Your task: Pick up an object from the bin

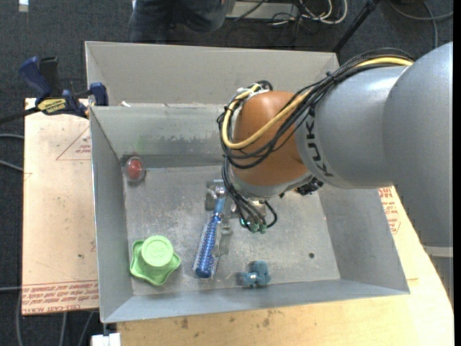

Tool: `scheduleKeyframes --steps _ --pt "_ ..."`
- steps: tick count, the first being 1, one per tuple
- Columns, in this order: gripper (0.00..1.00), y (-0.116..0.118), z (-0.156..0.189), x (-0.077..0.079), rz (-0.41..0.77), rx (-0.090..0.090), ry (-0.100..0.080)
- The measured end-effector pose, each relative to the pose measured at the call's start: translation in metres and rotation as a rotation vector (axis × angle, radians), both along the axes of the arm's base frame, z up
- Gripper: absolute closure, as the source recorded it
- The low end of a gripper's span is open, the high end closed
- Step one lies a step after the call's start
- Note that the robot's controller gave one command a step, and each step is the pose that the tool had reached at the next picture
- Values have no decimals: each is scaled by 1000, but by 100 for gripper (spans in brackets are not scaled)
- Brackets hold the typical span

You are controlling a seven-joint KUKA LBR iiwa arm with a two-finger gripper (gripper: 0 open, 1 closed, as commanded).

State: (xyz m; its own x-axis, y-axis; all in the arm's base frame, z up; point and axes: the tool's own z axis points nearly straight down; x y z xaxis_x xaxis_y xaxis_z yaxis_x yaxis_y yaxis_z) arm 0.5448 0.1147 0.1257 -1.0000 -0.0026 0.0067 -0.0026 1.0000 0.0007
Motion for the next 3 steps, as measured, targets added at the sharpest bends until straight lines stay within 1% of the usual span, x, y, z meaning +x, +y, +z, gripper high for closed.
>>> scheduleKeyframes --steps 1,2,3 --pt "0 8 -57 -16 745 4 -5" --pt "100 7 -57 -15 743 4 -6" --pt "100 -17 78 1 729 1 -16"
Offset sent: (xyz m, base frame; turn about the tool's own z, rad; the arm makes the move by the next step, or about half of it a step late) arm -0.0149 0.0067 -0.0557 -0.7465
